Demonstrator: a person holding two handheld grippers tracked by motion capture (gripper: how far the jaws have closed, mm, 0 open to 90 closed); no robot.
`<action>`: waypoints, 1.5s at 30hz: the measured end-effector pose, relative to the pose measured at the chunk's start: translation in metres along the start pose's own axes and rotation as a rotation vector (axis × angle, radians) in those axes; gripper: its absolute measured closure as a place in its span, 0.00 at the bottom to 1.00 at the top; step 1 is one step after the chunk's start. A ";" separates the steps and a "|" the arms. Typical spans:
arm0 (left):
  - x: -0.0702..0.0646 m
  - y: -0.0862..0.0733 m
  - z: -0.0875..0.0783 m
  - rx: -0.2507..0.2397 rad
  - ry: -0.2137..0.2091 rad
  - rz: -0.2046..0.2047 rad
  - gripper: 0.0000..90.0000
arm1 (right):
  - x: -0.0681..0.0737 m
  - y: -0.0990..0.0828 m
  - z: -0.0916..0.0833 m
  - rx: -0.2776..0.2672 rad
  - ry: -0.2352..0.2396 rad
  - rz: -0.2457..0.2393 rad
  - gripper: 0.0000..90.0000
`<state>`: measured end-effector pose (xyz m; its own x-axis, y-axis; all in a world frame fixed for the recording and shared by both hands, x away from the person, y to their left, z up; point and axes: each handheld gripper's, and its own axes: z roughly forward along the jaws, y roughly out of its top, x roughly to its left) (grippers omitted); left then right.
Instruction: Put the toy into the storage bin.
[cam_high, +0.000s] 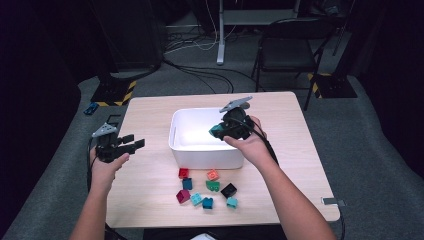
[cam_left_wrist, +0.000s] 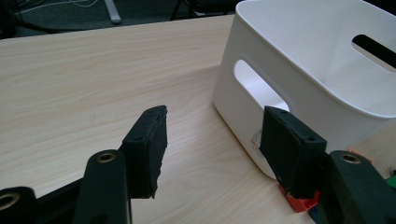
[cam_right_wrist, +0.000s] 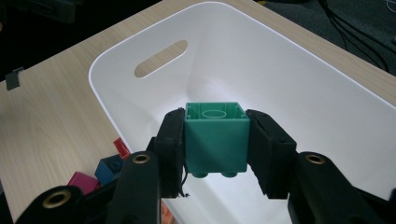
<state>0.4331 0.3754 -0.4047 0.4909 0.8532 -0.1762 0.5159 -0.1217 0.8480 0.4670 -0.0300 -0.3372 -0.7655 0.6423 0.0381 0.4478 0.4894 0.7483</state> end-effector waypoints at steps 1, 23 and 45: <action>0.000 0.000 0.000 0.001 -0.002 0.000 0.46 | -0.001 0.001 0.004 -0.004 0.002 -0.005 0.65; 0.003 0.001 -0.002 -0.015 -0.008 -0.022 0.46 | -0.002 0.038 0.066 -0.014 0.031 -0.037 0.65; 0.005 0.001 -0.004 -0.029 -0.019 -0.031 0.46 | -0.004 0.044 0.118 0.028 0.072 -0.080 0.65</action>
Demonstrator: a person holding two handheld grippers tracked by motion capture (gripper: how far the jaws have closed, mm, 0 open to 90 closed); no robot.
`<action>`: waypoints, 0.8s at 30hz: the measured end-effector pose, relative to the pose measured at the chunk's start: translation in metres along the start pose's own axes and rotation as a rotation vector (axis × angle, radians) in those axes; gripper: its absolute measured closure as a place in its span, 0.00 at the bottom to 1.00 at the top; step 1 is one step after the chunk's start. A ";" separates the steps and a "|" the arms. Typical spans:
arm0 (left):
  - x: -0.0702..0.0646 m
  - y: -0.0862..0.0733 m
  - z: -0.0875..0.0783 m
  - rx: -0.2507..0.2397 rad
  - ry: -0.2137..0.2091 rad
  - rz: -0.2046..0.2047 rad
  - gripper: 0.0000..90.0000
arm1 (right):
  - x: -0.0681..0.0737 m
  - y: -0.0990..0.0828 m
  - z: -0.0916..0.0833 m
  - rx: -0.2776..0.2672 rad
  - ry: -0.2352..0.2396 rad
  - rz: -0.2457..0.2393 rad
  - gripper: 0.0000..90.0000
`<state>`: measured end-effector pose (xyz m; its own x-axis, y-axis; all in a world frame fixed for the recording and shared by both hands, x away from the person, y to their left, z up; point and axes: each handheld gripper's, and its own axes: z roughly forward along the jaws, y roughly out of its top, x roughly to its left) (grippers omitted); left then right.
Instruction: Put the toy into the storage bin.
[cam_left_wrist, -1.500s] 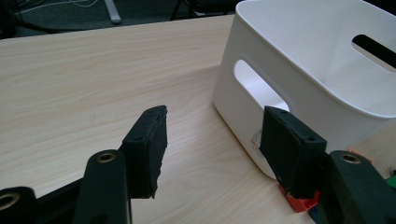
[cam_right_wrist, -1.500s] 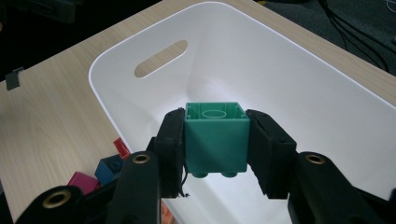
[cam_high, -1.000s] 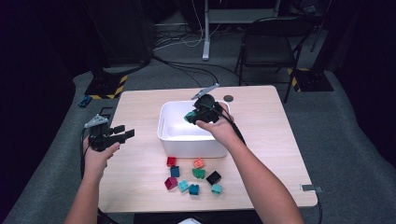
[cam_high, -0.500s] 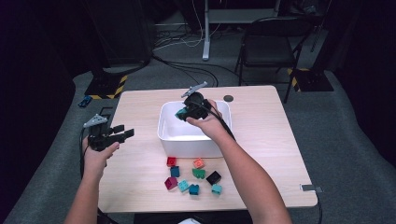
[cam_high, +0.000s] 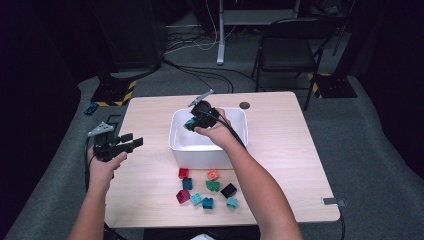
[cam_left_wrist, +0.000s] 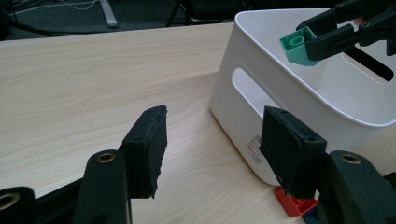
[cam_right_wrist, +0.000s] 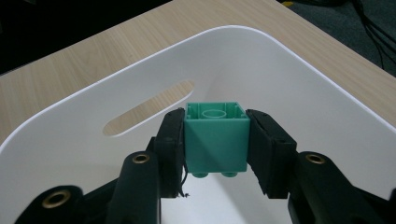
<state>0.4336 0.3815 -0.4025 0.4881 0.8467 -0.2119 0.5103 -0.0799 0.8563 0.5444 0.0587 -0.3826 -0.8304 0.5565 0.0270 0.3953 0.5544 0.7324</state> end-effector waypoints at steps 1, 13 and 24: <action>0.000 0.000 0.000 0.002 0.001 0.000 0.46 | 0.000 0.000 0.001 0.003 0.003 0.004 0.65; -0.001 0.000 0.001 0.012 0.001 0.005 0.46 | 0.001 0.001 -0.003 -0.009 -0.019 0.033 0.51; -0.001 -0.001 0.002 0.016 0.004 0.005 0.46 | 0.000 -0.002 -0.044 -0.050 -0.047 0.053 0.45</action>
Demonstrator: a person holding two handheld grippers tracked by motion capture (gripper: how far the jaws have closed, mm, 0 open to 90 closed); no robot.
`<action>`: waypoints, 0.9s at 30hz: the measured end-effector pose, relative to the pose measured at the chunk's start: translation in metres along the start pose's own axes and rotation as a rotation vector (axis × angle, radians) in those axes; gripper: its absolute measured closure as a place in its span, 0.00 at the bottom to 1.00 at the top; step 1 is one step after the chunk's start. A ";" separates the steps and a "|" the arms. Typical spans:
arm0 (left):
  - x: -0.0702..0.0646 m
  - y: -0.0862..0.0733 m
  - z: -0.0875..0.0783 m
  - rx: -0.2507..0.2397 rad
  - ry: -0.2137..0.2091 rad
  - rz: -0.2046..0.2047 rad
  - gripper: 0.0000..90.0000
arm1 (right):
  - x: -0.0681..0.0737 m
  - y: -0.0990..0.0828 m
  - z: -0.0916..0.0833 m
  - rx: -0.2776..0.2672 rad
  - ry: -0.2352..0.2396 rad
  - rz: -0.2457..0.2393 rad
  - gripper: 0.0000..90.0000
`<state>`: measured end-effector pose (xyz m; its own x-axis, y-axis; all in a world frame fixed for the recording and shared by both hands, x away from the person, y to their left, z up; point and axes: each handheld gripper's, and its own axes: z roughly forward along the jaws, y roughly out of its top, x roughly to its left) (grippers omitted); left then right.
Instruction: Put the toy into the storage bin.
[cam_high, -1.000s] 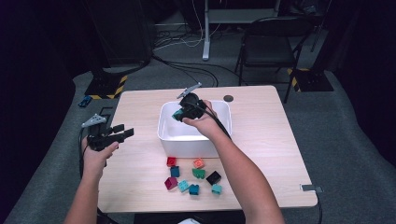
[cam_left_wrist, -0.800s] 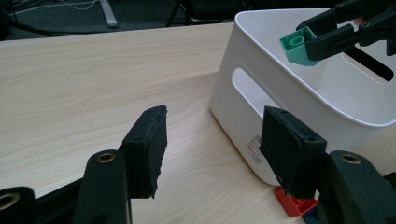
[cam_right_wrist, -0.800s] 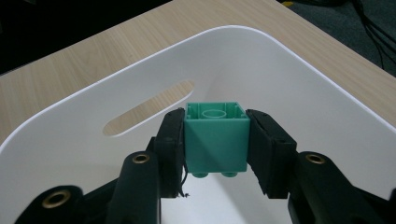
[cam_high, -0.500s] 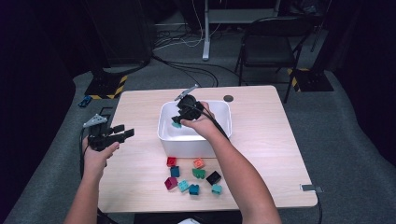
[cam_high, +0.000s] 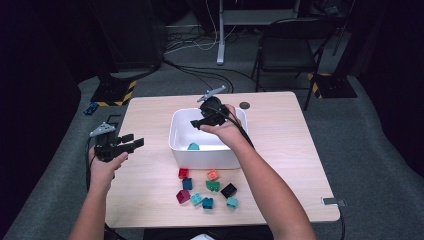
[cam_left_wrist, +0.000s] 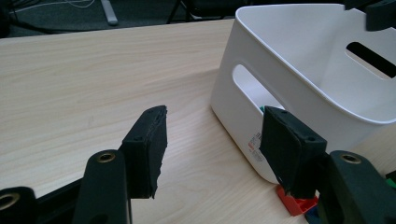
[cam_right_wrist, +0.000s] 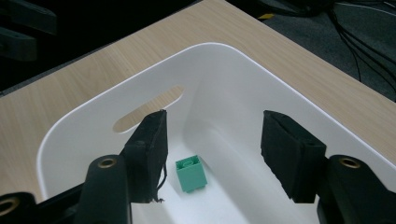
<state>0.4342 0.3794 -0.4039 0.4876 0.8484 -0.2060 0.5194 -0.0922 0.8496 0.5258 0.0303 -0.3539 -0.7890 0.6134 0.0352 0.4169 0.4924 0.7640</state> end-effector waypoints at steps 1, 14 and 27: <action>0.000 0.000 0.000 -0.001 0.001 0.000 0.46 | 0.001 -0.001 -0.005 -0.009 -0.001 -0.001 0.45; -0.001 -0.002 0.003 -0.005 0.014 -0.001 0.46 | 0.028 -0.023 -0.059 -0.064 0.034 -0.078 0.47; -0.006 -0.002 0.007 0.018 -0.015 0.008 0.43 | 0.043 -0.060 -0.085 -0.081 0.049 -0.093 0.51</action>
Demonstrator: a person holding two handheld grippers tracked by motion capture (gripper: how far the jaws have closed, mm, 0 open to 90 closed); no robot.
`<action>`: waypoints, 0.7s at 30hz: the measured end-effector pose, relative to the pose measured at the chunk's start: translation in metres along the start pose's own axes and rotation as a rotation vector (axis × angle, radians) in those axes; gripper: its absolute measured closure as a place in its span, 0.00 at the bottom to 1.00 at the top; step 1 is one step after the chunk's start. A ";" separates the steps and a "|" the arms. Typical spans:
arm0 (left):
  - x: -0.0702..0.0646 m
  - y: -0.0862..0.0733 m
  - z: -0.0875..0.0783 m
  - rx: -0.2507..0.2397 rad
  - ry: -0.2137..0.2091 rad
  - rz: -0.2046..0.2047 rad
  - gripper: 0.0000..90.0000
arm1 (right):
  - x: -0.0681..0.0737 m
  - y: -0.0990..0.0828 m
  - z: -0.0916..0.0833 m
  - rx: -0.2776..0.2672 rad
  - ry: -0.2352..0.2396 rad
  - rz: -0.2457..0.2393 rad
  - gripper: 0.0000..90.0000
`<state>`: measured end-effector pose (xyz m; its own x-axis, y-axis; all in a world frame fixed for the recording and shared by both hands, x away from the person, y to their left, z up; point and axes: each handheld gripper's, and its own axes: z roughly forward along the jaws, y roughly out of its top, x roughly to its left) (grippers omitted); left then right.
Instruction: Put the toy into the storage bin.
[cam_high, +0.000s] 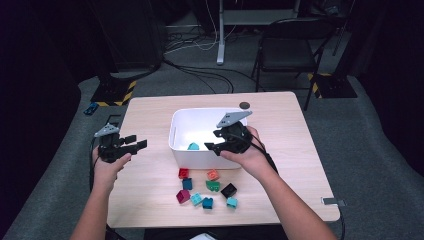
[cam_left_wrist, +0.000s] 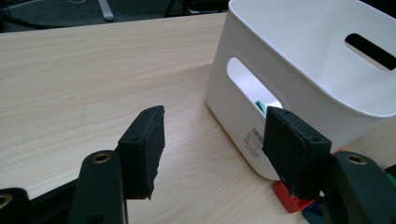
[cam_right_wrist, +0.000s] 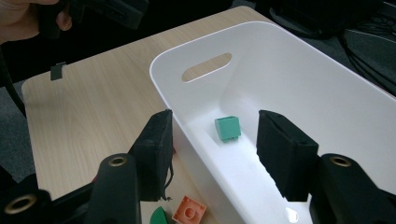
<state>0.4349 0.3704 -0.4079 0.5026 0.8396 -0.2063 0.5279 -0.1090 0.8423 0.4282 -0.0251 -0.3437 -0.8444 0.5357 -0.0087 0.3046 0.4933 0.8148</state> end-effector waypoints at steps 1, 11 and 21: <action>-0.001 0.000 0.000 -0.002 -0.002 0.006 0.43 | 0.003 -0.003 -0.002 -0.006 -0.001 0.001 0.50; -0.005 0.002 0.002 0.016 0.000 0.053 0.41 | 0.022 -0.034 -0.016 -0.008 0.007 0.000 0.51; -0.005 -0.001 0.006 0.020 0.021 0.057 0.44 | 0.025 -0.069 -0.011 -0.011 0.008 0.013 0.51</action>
<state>0.4361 0.3627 -0.4106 0.5173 0.8430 -0.1477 0.5130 -0.1673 0.8419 0.3809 -0.0532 -0.3937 -0.8441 0.5362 0.0065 0.3104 0.4787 0.8213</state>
